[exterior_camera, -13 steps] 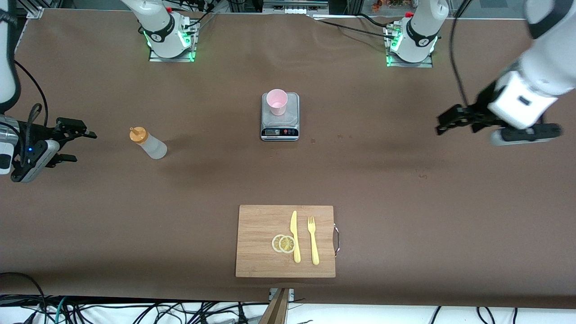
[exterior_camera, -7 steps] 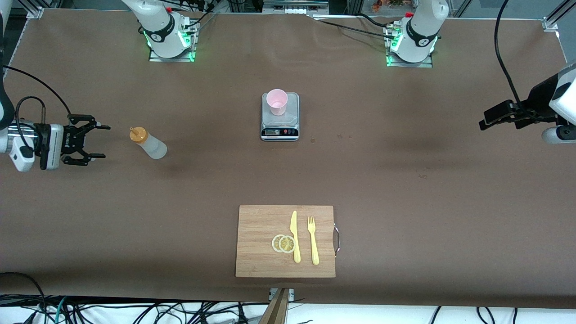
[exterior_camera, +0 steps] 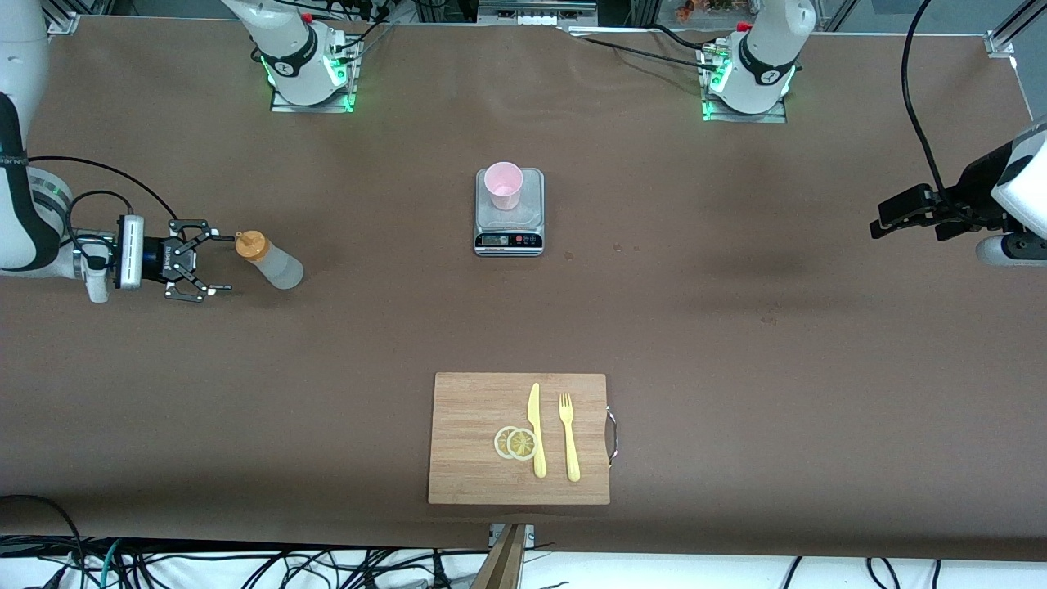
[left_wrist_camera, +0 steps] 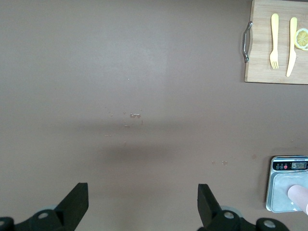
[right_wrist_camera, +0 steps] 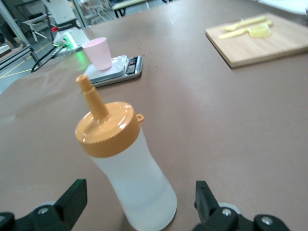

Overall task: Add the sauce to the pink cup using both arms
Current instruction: 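Grasp the white squeeze bottle with the right gripper and lift it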

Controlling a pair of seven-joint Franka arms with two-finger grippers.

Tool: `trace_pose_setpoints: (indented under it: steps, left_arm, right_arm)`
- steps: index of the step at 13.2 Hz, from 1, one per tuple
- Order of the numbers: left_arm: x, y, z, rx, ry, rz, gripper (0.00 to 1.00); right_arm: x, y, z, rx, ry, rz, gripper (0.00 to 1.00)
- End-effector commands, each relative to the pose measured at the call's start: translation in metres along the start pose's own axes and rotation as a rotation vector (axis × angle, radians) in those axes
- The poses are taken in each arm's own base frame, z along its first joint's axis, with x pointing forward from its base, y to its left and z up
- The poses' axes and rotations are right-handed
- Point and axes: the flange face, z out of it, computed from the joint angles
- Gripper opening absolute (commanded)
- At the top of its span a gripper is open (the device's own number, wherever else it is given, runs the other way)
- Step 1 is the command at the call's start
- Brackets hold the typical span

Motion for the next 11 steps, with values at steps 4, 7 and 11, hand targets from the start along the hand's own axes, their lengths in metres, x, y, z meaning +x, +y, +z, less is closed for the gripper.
trace_pose_setpoints:
  steps: [4, 7, 11]
  left_arm:
    - [0.007, 0.005, -0.003, 0.026, -0.006, 0.032, 1.00]
    - [0.007, 0.004, -0.003, 0.029, -0.006, 0.032, 1.00]
    - [0.007, 0.005, -0.003, 0.028, -0.006, 0.034, 1.00]
  right_arm:
    - [-0.034, -0.008, 0.038, 0.043, 0.180, -0.125, 1.00]
    - [-0.047, -0.011, 0.054, 0.074, 0.211, -0.129, 1.00]
    - [-0.053, -0.010, 0.070, 0.099, 0.231, -0.116, 1.00]
